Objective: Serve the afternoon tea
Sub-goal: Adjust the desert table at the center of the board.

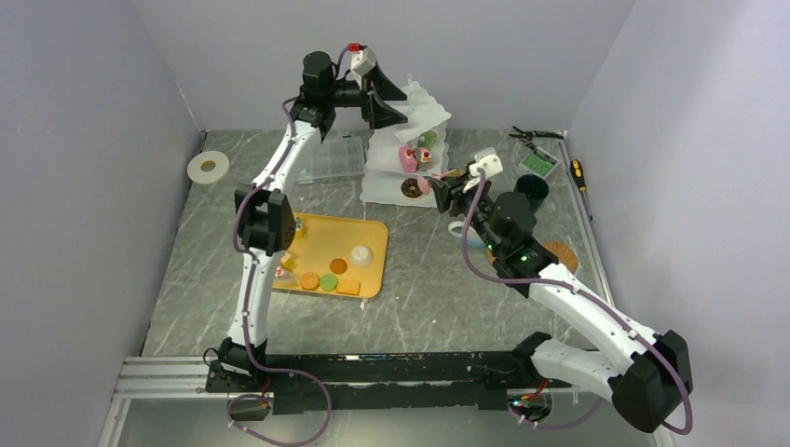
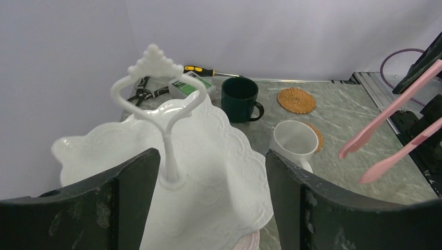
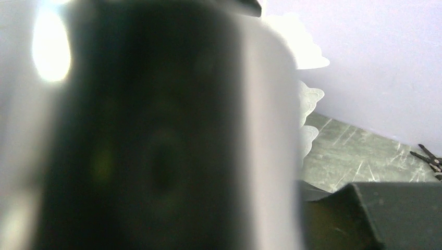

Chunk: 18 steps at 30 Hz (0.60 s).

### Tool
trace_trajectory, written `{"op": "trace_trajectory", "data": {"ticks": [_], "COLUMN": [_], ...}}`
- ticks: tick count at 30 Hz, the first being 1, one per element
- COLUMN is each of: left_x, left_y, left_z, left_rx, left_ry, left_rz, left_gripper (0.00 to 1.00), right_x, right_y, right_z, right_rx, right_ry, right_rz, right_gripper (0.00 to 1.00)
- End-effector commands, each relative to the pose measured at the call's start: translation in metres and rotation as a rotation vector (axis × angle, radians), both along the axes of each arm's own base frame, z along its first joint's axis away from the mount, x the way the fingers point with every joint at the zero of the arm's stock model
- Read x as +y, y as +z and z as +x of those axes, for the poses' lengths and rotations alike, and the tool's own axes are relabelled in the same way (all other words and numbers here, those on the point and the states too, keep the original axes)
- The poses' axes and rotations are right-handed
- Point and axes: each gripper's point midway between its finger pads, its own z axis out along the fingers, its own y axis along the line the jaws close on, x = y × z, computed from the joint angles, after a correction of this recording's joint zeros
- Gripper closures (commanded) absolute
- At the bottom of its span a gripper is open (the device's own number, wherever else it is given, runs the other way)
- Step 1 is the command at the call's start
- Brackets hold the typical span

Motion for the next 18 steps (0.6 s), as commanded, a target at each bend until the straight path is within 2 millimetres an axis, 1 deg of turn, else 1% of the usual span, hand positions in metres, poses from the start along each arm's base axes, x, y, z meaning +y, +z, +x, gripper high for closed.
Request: {"op": "trace_trajectory", "data": {"ticks": [1,5,9,12,15,18], "left_x": [-0.013,-0.022,-0.027,-0.028,-0.030,-0.032], "left_y": [0.018,0.011,0.005,0.005,0.005,0.008], "left_z": [-0.002,0.001,0.008,0.011,0.015,0.018], "left_rx": [-0.078,-0.065,-0.058,-0.059,-0.059,-0.068], "left_ry": [0.001,0.008,0.031,0.040,0.057,0.078], "left_rz": [-0.038,-0.043,-0.049,-0.057,-0.068,-0.082], "left_gripper": [0.21,0.22,0.24,0.27,0.35,0.46], "right_x": [-0.003,-0.004,-0.004,-0.006,-0.006,-0.006], "right_y": [0.018,0.019,0.023,0.026,0.025,0.024], "right_z": [-0.008,-0.012,-0.016,-0.019,-0.019,-0.019], "right_rx": [-0.050,-0.054,-0.063,-0.069,-0.068,-0.064], "right_ry": [0.011,0.021,0.033,0.032,0.033,0.036], "right_rz": [0.053,0.055,0.059,0.063,0.062,0.059], "right_gripper": [0.49,0.49,0.50,0.50,0.51,0.51]}}
